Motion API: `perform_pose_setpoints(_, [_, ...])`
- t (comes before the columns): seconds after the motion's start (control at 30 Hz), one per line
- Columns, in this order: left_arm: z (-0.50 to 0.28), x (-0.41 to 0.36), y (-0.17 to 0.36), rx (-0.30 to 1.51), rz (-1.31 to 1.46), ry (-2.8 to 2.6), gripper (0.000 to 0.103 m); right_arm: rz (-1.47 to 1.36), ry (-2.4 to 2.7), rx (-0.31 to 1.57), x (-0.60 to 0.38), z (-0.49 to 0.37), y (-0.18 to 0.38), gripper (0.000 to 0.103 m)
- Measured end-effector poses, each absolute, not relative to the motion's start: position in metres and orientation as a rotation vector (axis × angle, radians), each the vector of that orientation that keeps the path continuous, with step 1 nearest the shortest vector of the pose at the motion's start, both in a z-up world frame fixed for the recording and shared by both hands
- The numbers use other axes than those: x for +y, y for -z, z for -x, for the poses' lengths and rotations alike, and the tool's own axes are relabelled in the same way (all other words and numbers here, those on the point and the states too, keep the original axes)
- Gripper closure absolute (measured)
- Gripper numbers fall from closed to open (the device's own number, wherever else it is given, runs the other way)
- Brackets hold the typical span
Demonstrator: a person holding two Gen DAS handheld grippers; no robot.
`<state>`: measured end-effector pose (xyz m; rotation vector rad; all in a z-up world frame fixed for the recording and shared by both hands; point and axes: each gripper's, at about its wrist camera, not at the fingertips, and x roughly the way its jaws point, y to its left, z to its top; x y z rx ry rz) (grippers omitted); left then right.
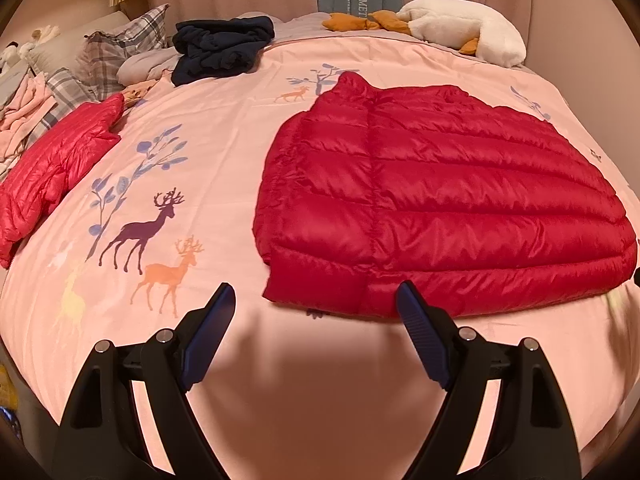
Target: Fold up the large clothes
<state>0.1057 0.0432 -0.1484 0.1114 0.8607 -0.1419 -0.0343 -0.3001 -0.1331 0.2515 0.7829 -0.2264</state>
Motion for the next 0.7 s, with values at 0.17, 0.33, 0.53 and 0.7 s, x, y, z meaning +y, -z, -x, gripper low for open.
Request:
perform_pose_setpoints(0.17, [-0.102, 0.046, 0.135, 0.826, -0.102, 0.141, 0.005, -0.238, 0.234, 0.765, -0.297, 0.035, 0.121, 0.012])
perform_pose_setpoints(0.33, [-0.097, 0.044, 0.118, 0.793, -0.104, 0.152, 0.005, -0.227, 0.229, 0.756, -0.294, 0.035, 0.109, 0.003])
perform_pose_setpoints(0.53, [-0.097, 0.047, 0.102, 0.778, -0.092, 0.146, 0.001, -0.225, 0.246, 0.764, -0.294, 0.030, 0.095, 0.002])
perform_pose_setpoints(0.7, [-0.091, 0.046, 0.084, 0.767, -0.084, 0.148, 0.001, -0.239, 0.261, 0.740, -0.291, 0.030, 0.074, 0.002])
